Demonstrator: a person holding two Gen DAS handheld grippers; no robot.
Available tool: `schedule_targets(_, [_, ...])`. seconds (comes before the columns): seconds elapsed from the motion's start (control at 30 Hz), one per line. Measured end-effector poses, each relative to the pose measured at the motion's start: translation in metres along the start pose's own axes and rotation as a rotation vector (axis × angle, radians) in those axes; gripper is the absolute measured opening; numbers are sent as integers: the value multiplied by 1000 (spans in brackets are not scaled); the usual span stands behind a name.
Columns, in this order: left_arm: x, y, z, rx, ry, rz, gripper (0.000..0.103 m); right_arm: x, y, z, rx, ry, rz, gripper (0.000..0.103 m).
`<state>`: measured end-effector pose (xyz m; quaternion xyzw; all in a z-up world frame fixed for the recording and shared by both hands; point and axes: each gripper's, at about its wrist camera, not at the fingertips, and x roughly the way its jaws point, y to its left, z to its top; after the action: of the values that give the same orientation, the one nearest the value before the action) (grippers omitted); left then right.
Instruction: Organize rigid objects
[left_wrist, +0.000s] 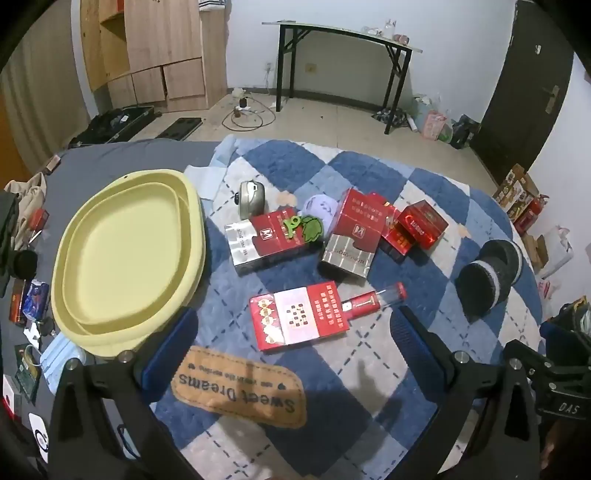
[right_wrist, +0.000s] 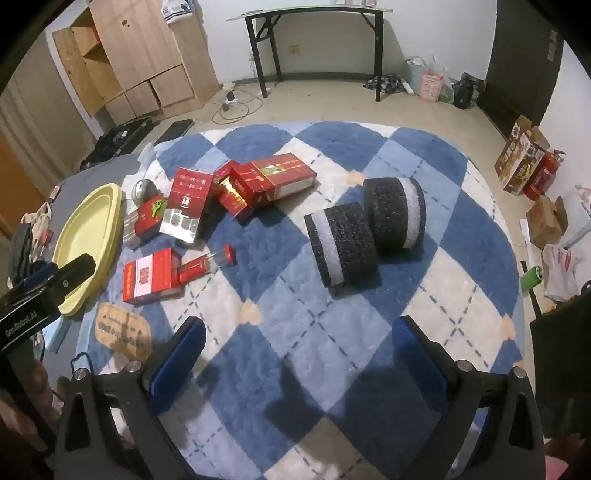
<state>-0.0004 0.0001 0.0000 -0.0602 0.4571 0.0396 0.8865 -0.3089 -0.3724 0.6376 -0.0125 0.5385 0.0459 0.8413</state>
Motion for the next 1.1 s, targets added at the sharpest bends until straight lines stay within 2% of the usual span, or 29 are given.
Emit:
schedule_targets(0.2, [1,1,-5,2,1,19,103,2,-3,-2,2,4,-13,103])
schedule_targets(0.23, [8,6,-4,-22,35,2,103,2,-2,-3,1,4,-13,103])
schedule_targets(0.53, [18,19,-6,-25,59,-9,103,2,1,0,-9,14,-26,103])
schedule_targets(0.6, [15,6,-8,-31,64,7,103,3,2,0,-11,13,-24,103])
schedule_targets(1.1, [15,6,-11,-35,73,8,103,3,2,0,-10,13,-25,103])
